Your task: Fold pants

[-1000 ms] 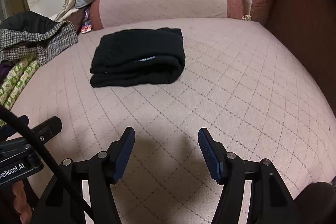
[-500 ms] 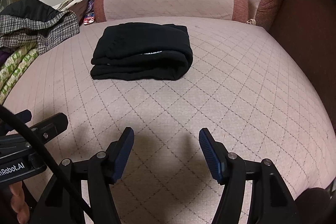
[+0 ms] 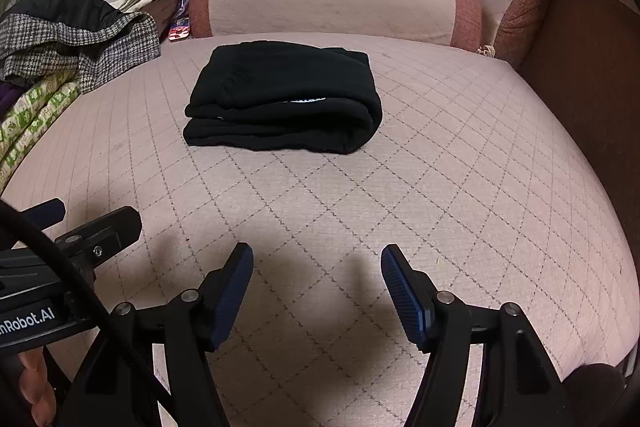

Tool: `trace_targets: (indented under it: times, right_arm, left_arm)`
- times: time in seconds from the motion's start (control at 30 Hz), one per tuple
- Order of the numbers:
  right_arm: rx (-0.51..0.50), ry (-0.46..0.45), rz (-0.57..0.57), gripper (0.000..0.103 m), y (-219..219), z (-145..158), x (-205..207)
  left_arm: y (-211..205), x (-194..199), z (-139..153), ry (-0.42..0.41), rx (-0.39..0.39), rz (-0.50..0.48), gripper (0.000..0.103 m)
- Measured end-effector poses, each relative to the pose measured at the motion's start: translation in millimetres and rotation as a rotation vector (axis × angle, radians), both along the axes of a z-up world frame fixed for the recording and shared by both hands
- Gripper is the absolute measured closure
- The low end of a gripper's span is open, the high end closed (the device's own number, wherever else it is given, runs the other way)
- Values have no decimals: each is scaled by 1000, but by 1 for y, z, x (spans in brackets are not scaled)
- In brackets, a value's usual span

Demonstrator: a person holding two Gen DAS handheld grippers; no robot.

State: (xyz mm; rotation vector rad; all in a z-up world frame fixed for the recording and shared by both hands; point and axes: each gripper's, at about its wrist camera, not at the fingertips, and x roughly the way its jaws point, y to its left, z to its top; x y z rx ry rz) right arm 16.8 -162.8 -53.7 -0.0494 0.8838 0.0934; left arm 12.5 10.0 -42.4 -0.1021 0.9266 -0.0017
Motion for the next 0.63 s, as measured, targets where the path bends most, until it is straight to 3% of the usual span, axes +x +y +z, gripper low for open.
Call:
trace_targets:
  times: [0.63]
  right_arm:
    - [-2,15,26,30,10,-4,1]
  left_arm:
    - [11,6,-14,50,-48,25,0]
